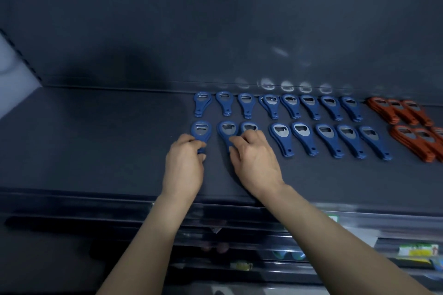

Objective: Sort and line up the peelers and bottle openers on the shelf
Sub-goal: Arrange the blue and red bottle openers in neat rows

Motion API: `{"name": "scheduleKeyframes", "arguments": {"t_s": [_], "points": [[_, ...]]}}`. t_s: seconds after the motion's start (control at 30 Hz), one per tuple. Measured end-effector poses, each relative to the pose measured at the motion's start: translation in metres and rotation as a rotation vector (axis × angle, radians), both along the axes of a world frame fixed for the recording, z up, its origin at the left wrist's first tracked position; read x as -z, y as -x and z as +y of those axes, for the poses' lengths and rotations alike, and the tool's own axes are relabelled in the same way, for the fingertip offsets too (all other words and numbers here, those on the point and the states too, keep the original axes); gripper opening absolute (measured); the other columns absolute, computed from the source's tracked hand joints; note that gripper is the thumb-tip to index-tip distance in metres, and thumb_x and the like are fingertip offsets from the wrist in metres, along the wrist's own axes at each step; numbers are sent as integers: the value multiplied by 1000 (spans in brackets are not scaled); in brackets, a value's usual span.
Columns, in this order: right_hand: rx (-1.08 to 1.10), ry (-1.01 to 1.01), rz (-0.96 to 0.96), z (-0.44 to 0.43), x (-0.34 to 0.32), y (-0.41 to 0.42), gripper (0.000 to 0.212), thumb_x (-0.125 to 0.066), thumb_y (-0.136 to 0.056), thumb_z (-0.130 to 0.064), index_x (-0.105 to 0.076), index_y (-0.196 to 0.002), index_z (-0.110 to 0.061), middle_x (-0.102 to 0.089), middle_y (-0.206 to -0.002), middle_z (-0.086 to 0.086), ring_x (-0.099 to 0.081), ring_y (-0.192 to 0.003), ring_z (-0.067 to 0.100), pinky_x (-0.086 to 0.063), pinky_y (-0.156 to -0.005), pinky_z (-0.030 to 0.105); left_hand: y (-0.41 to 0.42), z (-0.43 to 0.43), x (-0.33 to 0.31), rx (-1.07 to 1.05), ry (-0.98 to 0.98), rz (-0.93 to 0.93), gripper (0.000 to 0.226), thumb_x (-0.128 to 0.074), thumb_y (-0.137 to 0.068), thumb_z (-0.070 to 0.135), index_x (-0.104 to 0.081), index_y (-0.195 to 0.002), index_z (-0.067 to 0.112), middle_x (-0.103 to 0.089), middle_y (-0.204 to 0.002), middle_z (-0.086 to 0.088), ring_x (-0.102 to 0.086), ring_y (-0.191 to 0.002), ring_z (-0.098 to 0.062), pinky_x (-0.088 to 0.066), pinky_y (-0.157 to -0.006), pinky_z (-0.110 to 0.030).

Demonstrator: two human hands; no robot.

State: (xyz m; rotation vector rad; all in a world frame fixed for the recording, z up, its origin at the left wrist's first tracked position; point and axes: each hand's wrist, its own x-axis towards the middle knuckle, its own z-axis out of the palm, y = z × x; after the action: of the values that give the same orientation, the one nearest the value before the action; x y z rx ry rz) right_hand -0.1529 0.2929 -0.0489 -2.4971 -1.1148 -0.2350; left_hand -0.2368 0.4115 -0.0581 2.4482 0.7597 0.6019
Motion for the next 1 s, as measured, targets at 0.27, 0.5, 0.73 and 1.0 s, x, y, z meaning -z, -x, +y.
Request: {"name": "scheduleKeyframes", "arguments": {"t_s": [0.27,0.5,0.73,1.0], "points": [[-35,27,19,4,6,0,27,-46,-96,-18,-66,-104,-1,-56,-98,12,-48,-100,29,-45,-81,36,3,-2,2,5,-31,-36,25,-59,-82,-10,-72,-100,2,-65,-104,-7,-62,-93,-23,-48,-83,-29],[-41,64,41,6,11,0,29,-44,-97,-20,-63,-111,-3,-53,-104,10,-44,-104,26,-42,-86,34,3,-3,4,-10,-54,-63,26,-59,-80,-13,-72,-96,3,-67,-96,-6,-63,-86,-20,-45,-75,-20],[-30,30,32,6,6,-2,28,-51,-94,-22,-64,-111,-4,-54,-101,10,-46,-103,27,-44,-78,35,4,-2,1,-7,-25,-86,18,-65,-82,-3,-71,-98,3,-64,-97,-4,-60,-83,-15,-38,-73,-13],[36,20,20,24,-23,-47,25,-47,-96,-20,-63,-110,-7,-58,-102,9,-46,-103,26,-37,-82,28,-41,58,-25,-110,157,-129,21,-61,-89,9,-66,-108,10,-65,-103,-3,-57,-89,-13,-41,-79,-23]]}}
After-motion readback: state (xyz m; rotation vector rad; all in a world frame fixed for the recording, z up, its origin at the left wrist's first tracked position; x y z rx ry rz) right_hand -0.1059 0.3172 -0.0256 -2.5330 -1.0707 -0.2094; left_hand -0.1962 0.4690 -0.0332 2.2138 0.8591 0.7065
